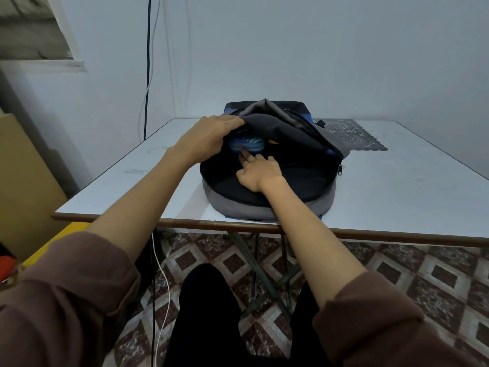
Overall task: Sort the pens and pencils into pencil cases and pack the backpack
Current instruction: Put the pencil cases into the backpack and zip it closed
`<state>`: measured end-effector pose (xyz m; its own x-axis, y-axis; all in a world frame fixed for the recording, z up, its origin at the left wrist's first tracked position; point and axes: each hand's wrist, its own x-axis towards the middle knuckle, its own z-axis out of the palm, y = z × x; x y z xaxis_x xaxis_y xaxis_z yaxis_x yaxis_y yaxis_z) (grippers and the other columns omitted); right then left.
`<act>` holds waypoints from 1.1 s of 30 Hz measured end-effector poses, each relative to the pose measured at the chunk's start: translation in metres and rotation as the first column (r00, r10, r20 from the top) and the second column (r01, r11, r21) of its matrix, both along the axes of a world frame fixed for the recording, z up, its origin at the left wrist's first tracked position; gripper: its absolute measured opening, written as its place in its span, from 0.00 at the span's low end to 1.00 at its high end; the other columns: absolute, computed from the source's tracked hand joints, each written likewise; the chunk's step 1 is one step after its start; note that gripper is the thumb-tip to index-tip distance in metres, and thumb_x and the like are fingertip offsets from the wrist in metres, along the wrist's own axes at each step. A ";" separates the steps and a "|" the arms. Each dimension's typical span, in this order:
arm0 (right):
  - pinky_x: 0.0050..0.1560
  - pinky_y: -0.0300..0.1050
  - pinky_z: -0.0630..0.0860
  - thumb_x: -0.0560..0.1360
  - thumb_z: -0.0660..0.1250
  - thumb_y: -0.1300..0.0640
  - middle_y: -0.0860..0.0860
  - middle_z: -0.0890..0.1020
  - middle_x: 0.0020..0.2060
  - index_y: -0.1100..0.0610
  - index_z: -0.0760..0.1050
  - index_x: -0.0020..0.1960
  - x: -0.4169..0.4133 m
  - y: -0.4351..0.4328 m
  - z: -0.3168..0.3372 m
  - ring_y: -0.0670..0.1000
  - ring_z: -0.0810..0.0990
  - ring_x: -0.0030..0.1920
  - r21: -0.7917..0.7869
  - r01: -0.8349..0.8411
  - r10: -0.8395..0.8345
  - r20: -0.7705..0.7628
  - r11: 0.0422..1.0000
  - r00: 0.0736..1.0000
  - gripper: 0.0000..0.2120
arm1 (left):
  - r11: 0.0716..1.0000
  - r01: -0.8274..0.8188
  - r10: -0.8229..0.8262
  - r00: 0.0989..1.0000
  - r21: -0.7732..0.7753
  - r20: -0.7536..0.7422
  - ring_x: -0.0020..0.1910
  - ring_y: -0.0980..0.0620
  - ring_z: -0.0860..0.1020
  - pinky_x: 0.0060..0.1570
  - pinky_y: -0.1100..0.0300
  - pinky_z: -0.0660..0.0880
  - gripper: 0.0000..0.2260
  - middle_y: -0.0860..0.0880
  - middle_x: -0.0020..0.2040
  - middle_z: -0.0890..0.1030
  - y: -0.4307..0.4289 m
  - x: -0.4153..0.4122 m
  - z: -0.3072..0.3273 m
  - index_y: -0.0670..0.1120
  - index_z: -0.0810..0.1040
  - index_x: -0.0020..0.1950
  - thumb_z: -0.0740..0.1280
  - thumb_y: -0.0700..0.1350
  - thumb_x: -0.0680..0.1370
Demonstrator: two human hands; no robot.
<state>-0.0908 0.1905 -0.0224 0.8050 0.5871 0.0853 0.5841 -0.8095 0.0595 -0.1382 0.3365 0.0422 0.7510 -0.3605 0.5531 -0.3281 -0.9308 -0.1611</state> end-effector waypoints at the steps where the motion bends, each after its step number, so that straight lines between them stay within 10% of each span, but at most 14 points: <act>1: 0.70 0.53 0.57 0.81 0.48 0.48 0.47 0.45 0.79 0.53 0.53 0.79 0.001 0.001 0.002 0.53 0.58 0.75 -0.007 0.004 -0.004 0.000 1.000 1.000 0.27 | 1.000 0.001 -0.001 1.000 -0.003 -0.002 0.56 0.38 0.77 0.42 0.58 0.62 0.28 0.44 0.66 0.77 0.001 0.000 0.000 0.43 0.72 0.70 0.57 0.26 0.71; 23: 0.61 0.50 0.67 0.79 0.52 0.44 0.54 0.67 0.72 0.53 0.65 0.73 0.012 0.021 0.016 0.56 0.67 0.70 -0.008 0.165 -0.165 -0.004 0.986 0.986 0.26 | 0.998 0.015 -0.017 0.999 -0.061 -0.037 0.60 0.40 0.76 0.46 0.52 0.70 0.30 0.47 0.66 0.77 0.007 -0.001 -0.005 0.45 0.73 0.69 0.57 0.26 0.70; 33: 0.70 0.57 0.57 0.81 0.47 0.40 0.52 0.57 0.77 0.48 0.58 0.77 0.018 -0.014 0.005 0.57 0.55 0.75 0.042 0.013 -0.009 -0.091 0.999 0.996 0.27 | 0.997 -0.004 -0.002 0.997 -0.077 -0.072 0.62 0.43 0.76 0.47 0.49 0.74 0.30 0.49 0.68 0.76 0.007 -0.002 -0.018 0.46 0.72 0.70 0.57 0.27 0.70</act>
<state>-0.0728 0.1769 -0.0175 0.8170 0.5755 0.0362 0.5765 -0.8166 -0.0274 -0.1405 0.3435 0.0243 0.7903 -0.3180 0.5238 -0.3352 -0.9399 -0.0649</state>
